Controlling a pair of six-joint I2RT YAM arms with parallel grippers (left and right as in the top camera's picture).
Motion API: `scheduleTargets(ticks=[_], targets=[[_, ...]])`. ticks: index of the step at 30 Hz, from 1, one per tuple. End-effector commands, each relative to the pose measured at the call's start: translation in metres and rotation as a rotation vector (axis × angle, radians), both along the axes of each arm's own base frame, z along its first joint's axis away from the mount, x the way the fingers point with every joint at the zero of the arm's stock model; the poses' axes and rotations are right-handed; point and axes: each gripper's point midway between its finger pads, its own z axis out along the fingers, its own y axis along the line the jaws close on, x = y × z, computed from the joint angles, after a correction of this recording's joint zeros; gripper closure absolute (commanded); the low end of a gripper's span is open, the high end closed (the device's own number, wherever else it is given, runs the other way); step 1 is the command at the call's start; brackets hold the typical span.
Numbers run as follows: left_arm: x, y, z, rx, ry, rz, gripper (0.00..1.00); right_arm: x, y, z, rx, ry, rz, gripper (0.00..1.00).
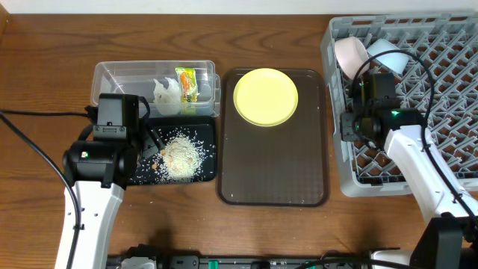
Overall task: Sort waste into correct bins and load items into the dishwasher rack
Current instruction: 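Place the second chopstick into the dish rack with right gripper, then grasp the yellow plate rim with right gripper and lift it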
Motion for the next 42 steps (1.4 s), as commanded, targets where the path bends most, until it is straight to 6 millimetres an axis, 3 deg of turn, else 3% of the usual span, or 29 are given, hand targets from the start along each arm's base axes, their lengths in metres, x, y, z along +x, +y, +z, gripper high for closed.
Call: scheduleTargets(ticks=[1,7,11,15,26,30,37,42], targets=[[0.000,0.004,0.002,0.009,-0.004,0.023,0.17,0.003,0.003,0.010,0.016,-0.029,0.011,0.71],[0.000,0.004,0.002,0.009,-0.004,0.023,0.18,0.019,0.011,0.061,0.051,-0.190,0.030,0.64],[0.000,0.004,0.002,0.009,-0.005,0.023,0.17,0.033,0.048,0.097,0.188,-0.335,0.135,0.58],[0.000,0.004,0.002,0.009,-0.005,0.023,0.17,0.040,0.077,0.101,0.237,-0.371,0.189,0.53],[0.000,0.004,0.002,0.009,-0.004,0.023,0.17,0.098,0.110,0.036,0.195,-0.395,0.058,0.52],[0.000,0.004,0.002,0.009,-0.004,0.023,0.17,0.113,0.111,-0.002,0.149,-0.378,0.037,0.50],[0.000,0.004,0.002,0.009,-0.004,0.023,0.18,0.109,0.106,-0.065,0.090,-0.273,-0.025,0.50],[0.000,0.004,0.002,0.009,-0.004,0.023,0.17,0.098,0.112,-0.093,0.099,-0.193,-0.008,0.54]])
